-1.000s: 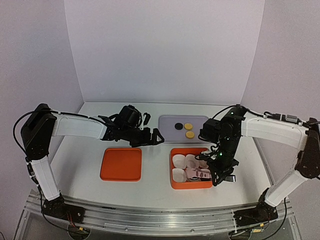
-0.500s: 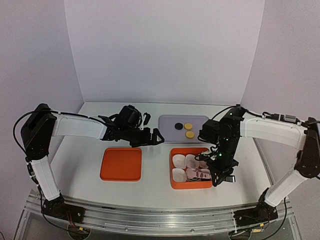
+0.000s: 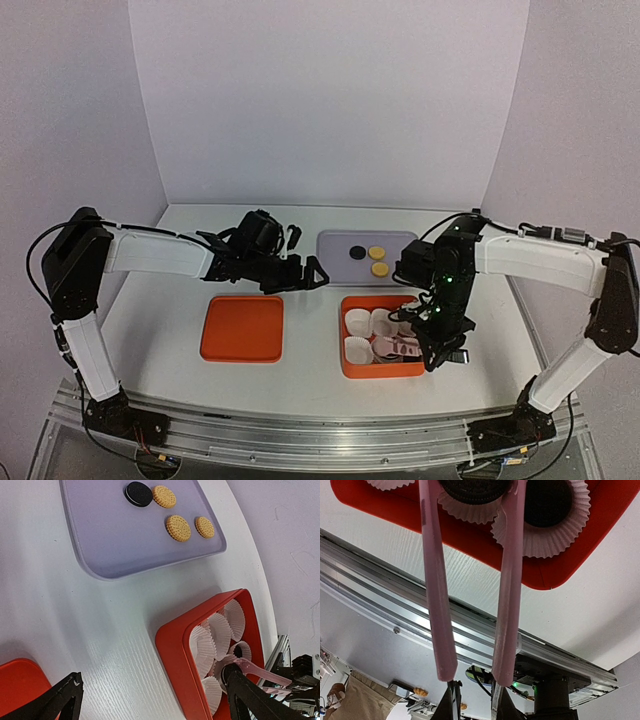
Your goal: Pack the cookies
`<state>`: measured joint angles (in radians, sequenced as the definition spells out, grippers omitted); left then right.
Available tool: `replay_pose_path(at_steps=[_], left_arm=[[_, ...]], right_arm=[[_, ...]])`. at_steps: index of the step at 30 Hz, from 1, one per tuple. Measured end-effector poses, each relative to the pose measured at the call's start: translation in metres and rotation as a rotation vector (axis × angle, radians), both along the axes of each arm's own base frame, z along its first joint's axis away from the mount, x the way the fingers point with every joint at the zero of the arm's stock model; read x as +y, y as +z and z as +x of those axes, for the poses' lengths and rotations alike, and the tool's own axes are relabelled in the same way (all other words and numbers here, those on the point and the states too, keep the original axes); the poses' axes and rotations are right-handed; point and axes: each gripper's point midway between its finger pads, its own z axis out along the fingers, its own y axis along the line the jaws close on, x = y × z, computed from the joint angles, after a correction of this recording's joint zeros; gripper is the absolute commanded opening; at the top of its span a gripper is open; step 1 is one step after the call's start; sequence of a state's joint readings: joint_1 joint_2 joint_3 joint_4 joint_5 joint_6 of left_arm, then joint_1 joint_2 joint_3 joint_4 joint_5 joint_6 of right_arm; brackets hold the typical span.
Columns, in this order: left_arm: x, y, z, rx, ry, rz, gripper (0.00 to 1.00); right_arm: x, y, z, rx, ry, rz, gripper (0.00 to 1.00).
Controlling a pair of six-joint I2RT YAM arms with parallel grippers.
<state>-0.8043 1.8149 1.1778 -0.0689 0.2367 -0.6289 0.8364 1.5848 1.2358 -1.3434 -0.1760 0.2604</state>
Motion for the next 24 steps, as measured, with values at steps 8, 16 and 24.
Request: replay_pose_path(at_steps=[8, 16, 24], left_arm=[[0.0, 0.0, 0.0, 0.0, 0.0, 0.0, 1.0], [0.0001, -0.0002, 0.0, 0.0, 0.0, 0.0, 1.0], [0.0011, -0.0022, -0.0009, 0.003, 0.001, 0.004, 1.0]], right_arm=[[0.0001, 0.0021, 0.006, -0.03, -0.002, -0.008, 0.18], [-0.0023, 0.0002, 0.0085, -0.041, -0.003, -0.027, 0.19], [-0.0006, -0.0013, 0.0071, -0.039, 0.01, -0.03, 0.19]])
